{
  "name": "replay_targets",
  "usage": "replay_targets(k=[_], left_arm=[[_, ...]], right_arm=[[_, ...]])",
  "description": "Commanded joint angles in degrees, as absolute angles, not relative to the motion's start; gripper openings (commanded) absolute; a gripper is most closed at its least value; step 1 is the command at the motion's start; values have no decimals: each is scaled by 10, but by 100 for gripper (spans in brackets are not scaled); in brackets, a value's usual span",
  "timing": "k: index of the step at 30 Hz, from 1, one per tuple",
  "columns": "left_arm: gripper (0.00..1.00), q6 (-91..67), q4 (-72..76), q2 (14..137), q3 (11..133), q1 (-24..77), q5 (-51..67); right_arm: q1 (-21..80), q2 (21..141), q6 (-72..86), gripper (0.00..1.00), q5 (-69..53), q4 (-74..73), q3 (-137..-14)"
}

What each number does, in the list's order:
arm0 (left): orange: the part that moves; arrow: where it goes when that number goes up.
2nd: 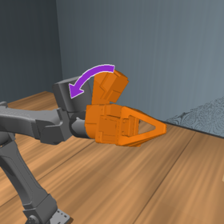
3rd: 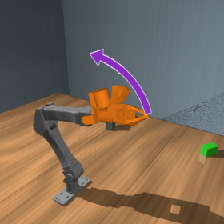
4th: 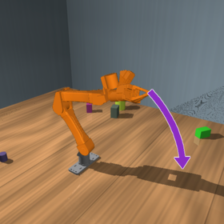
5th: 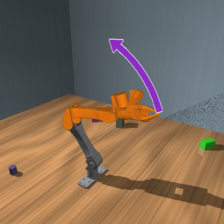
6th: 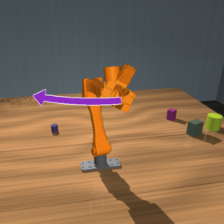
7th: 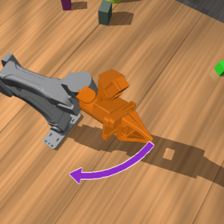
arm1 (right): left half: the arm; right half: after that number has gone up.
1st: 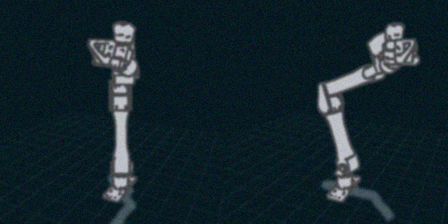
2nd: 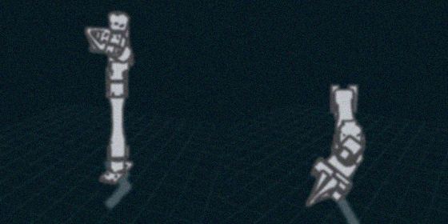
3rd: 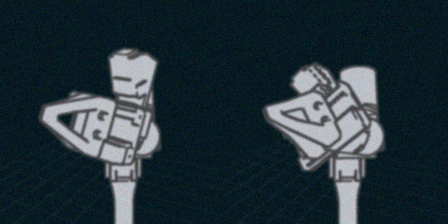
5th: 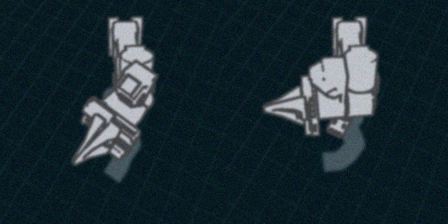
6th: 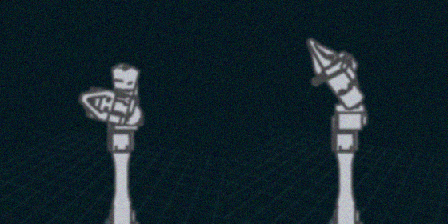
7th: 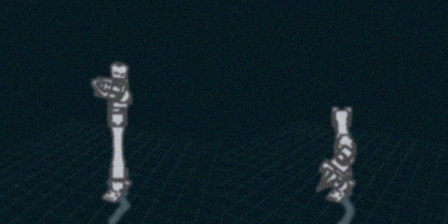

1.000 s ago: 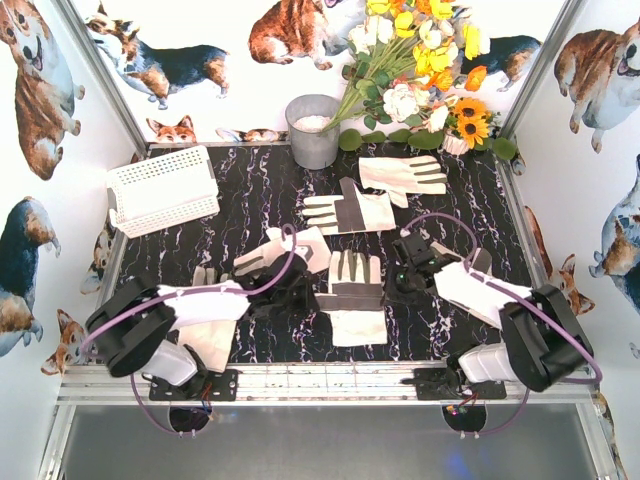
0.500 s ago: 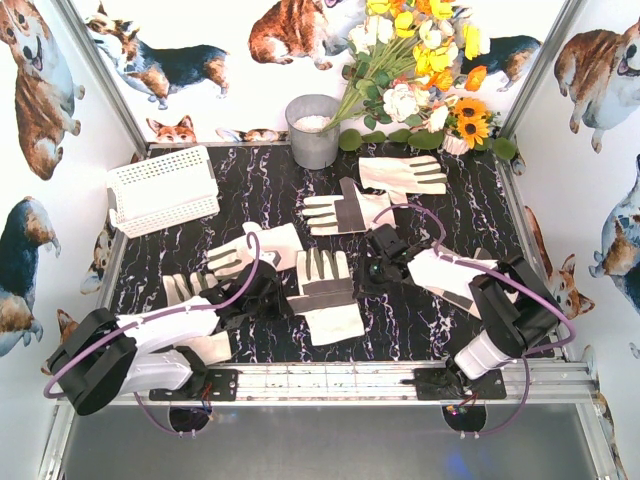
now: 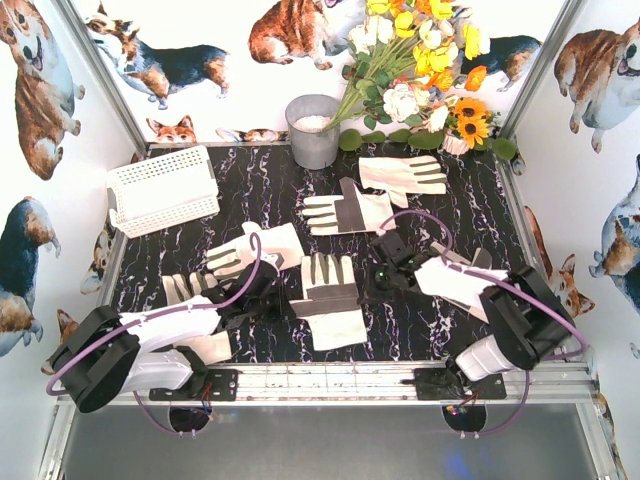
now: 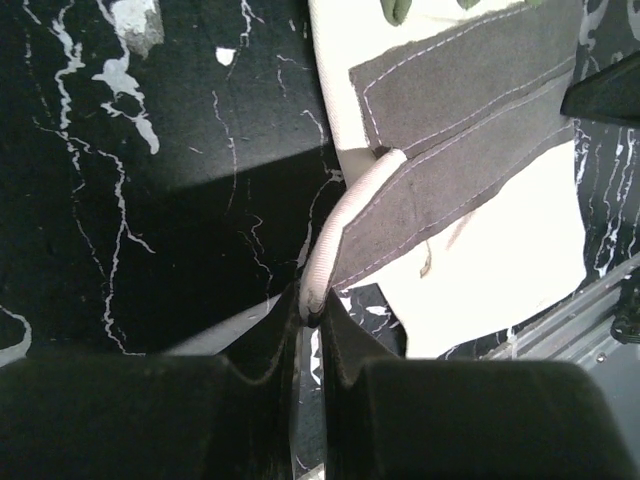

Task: Put the gloves into the storage basket
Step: Move the glove to the center of the board, then place the glove at the center of the board.

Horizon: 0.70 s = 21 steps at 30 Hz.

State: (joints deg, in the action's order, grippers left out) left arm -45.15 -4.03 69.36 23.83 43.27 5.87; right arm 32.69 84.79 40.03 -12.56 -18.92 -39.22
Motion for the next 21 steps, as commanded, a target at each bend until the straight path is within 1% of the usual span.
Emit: replay_targets(k=[1, 4, 10, 11, 12, 14, 15, 16, 17, 18, 19, 21], left_arm=[[0, -452, -47, 696, 229, 428, 55], [0, -452, -32, 713, 234, 428, 60], [0, -446, -30, 745, 250, 428, 58], [3, -448, -31, 742, 249, 428, 55], [9, -450, -33, 740, 249, 428, 51], [17, -451, -39, 732, 247, 428, 45], [23, -452, -42, 727, 247, 428, 42], [30, -453, -46, 722, 247, 428, 39], [40, -454, -49, 718, 247, 428, 36], [50, -454, -56, 713, 249, 428, 33], [59, -454, -63, 708, 252, 428, 29], [73, -453, -78, 697, 260, 428, 20]], right_arm=[[326, 807, 403, 0, -77, -243, -359], [326, 795, 402, 0, -69, -251, -355], [326, 818, 404, 0, -75, -248, -357], [326, 816, 405, 0, -74, -248, -357], [326, 813, 404, 0, -73, -248, -357], [326, 807, 404, 0, -72, -251, -358], [326, 805, 403, 0, -71, -254, -359], [326, 804, 402, 0, -72, -257, -361], [326, 802, 402, 2, -73, -260, -363], [326, 800, 402, 6, -74, -265, -367], [326, 797, 401, 14, -74, -271, -371], [326, 785, 399, 28, -74, -285, -378]])
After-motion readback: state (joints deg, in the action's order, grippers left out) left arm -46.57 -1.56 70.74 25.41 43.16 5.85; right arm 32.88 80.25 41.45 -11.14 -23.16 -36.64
